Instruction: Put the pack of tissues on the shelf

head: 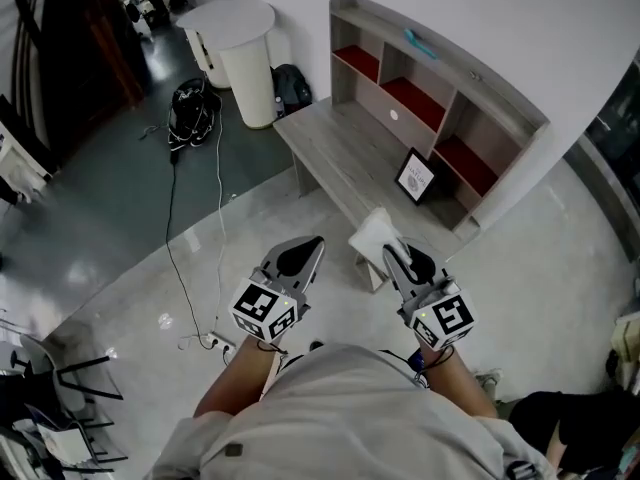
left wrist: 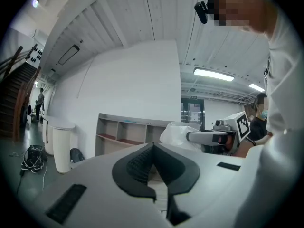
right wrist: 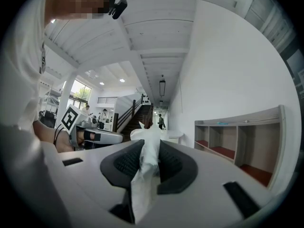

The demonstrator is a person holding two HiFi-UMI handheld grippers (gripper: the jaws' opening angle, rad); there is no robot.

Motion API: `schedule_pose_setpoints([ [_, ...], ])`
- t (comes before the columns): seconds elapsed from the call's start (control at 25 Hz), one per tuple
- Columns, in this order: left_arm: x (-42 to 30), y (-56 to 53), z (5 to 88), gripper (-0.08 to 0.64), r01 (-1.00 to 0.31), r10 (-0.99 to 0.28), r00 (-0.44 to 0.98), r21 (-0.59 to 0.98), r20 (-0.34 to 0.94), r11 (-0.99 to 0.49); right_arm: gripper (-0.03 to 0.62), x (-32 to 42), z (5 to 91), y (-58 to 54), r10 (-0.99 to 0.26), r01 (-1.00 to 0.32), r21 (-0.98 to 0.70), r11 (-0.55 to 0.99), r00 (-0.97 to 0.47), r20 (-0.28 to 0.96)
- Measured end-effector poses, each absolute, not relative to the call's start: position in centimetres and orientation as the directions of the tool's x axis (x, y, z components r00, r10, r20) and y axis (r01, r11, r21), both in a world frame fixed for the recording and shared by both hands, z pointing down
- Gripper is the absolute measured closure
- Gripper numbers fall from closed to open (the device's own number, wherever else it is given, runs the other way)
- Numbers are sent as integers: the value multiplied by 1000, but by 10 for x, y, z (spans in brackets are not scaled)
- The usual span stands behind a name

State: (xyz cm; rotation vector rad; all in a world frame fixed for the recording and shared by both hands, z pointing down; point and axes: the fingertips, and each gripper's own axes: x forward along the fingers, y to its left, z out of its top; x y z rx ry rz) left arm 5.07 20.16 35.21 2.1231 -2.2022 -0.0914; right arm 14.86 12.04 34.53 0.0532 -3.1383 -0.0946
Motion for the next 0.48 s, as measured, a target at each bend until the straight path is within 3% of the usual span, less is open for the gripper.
schedule_pose_setpoints([
  [0.48, -8, 218, 367, 546, -992, -999, -9, 128, 35, 14, 499, 85, 365, 142, -43, -40, 54, 998, -998, 49],
])
